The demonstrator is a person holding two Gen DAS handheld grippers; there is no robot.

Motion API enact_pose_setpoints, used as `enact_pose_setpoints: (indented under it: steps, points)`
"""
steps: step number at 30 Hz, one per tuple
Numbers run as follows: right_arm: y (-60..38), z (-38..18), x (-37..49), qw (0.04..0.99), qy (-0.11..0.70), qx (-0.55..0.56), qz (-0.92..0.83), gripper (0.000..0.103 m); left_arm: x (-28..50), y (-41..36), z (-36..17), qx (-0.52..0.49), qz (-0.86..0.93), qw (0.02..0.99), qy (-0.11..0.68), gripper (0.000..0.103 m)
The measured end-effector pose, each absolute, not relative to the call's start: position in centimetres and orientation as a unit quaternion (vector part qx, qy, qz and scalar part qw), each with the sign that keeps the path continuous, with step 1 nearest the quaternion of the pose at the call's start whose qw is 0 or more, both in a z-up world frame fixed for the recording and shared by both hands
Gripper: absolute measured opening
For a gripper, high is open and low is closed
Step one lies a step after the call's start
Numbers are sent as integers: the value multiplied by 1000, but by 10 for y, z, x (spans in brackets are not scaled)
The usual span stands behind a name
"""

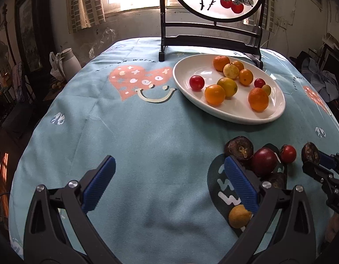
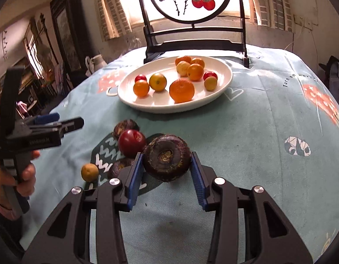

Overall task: Organize fruits
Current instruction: 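Reach the right tool to a dark brown round fruit and close on it, then grasp a small yellow fruit with the left tool while the right holds the brown fruit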

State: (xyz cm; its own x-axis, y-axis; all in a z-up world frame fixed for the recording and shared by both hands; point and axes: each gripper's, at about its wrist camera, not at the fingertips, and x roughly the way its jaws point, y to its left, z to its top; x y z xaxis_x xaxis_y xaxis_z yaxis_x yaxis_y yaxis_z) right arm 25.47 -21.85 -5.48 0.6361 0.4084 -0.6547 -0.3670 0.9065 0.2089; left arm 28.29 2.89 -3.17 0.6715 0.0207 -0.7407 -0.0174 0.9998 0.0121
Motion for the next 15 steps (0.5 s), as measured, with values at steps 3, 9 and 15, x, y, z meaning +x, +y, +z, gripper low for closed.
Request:
enact_pose_setpoints:
  steps: [3,9,15]
  points:
    - [-226,-46,253,915,345,46,203,43,274,23,-33,12,-40,914,403,101]
    - [-232,-40,250,922,335,60,187,43,252,4,-43,46,-135,905,400,77]
    - [-236,-41,252,920,342,66,180,43,243,-23,-58,96,-177,887,415,61]
